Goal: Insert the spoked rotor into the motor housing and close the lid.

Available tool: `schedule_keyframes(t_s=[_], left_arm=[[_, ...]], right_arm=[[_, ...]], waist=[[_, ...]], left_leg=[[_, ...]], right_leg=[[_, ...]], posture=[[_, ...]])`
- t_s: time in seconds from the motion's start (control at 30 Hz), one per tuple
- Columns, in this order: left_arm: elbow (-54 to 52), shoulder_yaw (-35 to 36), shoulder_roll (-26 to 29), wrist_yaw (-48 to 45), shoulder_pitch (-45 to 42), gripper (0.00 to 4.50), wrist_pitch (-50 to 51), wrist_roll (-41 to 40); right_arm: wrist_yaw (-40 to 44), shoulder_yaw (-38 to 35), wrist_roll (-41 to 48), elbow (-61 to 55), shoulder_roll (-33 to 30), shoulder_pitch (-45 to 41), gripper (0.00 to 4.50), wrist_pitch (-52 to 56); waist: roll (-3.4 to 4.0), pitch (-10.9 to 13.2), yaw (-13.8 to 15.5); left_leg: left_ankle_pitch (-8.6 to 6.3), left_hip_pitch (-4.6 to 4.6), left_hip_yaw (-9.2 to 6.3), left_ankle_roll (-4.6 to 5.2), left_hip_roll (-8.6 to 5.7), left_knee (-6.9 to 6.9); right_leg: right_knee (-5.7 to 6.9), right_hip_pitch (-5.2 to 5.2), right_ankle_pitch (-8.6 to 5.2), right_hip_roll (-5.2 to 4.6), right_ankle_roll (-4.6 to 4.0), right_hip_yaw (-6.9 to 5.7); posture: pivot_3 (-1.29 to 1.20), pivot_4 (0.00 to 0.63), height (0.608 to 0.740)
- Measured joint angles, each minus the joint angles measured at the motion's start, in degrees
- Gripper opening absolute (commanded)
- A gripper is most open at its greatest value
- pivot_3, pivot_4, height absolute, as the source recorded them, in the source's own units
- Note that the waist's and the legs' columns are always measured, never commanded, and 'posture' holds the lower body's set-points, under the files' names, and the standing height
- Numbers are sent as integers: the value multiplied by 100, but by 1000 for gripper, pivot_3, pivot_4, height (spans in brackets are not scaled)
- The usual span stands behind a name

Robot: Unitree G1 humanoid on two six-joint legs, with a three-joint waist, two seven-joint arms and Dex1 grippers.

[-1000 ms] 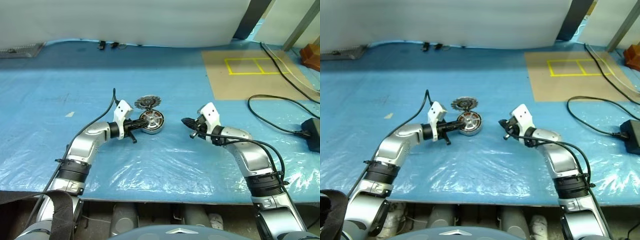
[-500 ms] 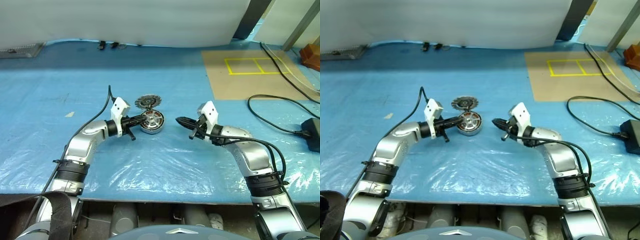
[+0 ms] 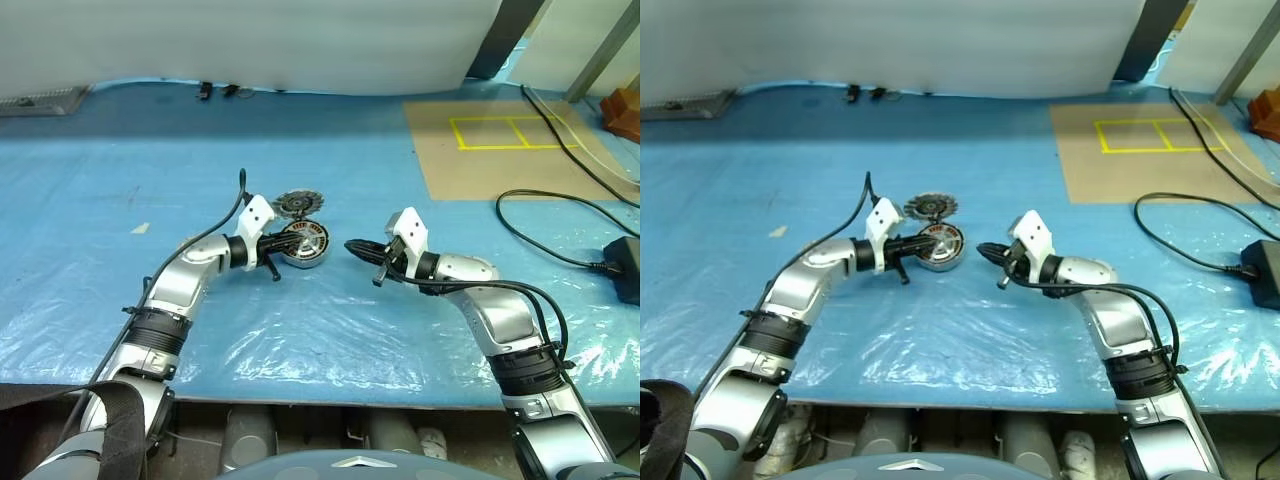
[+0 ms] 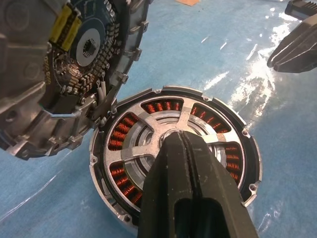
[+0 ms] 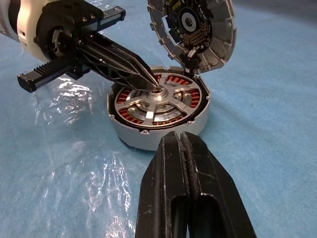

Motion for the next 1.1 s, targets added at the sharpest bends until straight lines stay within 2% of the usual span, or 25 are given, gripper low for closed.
schedule_keyframes(t_s=[0.2, 0.33, 0.43, 0.63, 0.77, 0.97, 1.1], left_arm=[[-173, 314, 45, -288, 271, 26, 142, -508], [-479, 618, 524, -690, 383, 26, 321, -905], [-276, 823, 887, -829, 333, 26, 280, -904], [941, 877, 1061, -913, -285, 26, -216, -653], [2505, 875, 962, -893, -1383, 26, -1107, -305], [4071, 903, 394, -1082, -2608, 26, -2010, -115], [4597, 892, 44, -1518, -3144, 26, -2201, -43]], right_arm=[[-49, -1, 1, -24, 21, 22, 0, -6], [-45, -2, 2, -24, 18, 21, 0, -27], [-40, -2, 2, -23, 12, 22, 0, -33], [46, -9, 50, -93, -54, 55, 0, -19], [108, -40, 95, -272, -153, 158, 0, 10], [92, -53, 99, -358, -166, 238, 0, 58], [16, -52, 102, -481, -158, 299, 0, 119]], waist=[[-1, 1, -11], [-1, 1, -16], [-1, 1, -10], [-4, 3, 13], [-14, 8, 26], [-20, 11, 42], [-26, 15, 45]], left_leg=[[1, -5, 0, 1, 2, -4], [1, -2, 1, 1, 2, -8], [1, 2, 1, 1, 0, -6], [4, 4, -3, 7, -4, -4], [5, 1, -8, 7, -8, -1], [5, -21, -10, 7, -15, -2], [5, -22, -11, 7, -14, -2]], right_leg=[[-1, -6, 0, 2, 0, 0], [-1, -8, 0, 3, -1, 0], [-1, -7, 0, 0, 0, 0], [-3, -8, 2, -4, 4, -1], [-3, -7, 7, -2, 11, -3], [-8, -5, 23, -4, 38, -1], [-8, -6, 24, -4, 39, -3]], posture=[[0, 150, 740], [0, 150, 740], [0, 150, 740], [0, 150, 740], [0, 150, 740], [0, 150, 740], [0, 150, 740]])
